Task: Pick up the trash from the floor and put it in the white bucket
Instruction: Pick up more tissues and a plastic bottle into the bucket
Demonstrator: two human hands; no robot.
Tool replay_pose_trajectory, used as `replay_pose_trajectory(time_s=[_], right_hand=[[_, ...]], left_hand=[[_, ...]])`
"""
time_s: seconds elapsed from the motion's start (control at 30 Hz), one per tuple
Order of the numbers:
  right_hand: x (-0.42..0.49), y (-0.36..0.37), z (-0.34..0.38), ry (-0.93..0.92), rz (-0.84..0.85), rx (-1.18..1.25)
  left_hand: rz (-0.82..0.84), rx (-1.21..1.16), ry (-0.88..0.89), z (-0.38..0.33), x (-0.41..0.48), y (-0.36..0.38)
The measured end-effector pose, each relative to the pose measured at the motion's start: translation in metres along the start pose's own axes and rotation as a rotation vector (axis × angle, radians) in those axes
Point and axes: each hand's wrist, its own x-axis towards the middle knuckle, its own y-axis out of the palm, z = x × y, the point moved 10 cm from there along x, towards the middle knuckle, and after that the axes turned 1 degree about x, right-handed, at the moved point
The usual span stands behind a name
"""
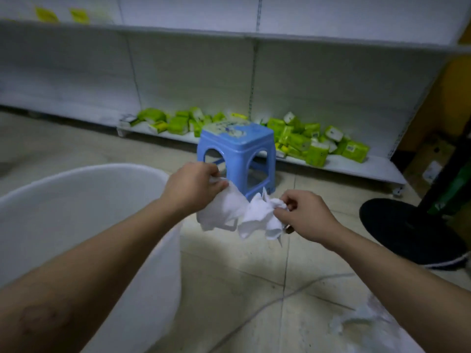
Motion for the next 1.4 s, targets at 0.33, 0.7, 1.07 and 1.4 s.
replay_pose_trajectory(time_s=[0.33,0.7,1.07,1.4], right_hand=[[0.037,0.113,0.201,-0.277,0.059,0.116],[0.001,0.25,0.195,-0.394,0.525,-0.621],[0.031,0.112,0.13,-0.269,0.274,-0.628],[-0.021,0.004,-0.083,0.088,0.273,-0.616]], left_hand=[[-0.137,0.0,-0.333,0.188,-0.03,-0.12],[0.173,0.328,-0.269,0.23,-0.078,-0.071],[0.206,0.081,0.165,0.063,-0.041,-0.024],[0.371,0.081,0.384,-0.081,-0.046,0.091]])
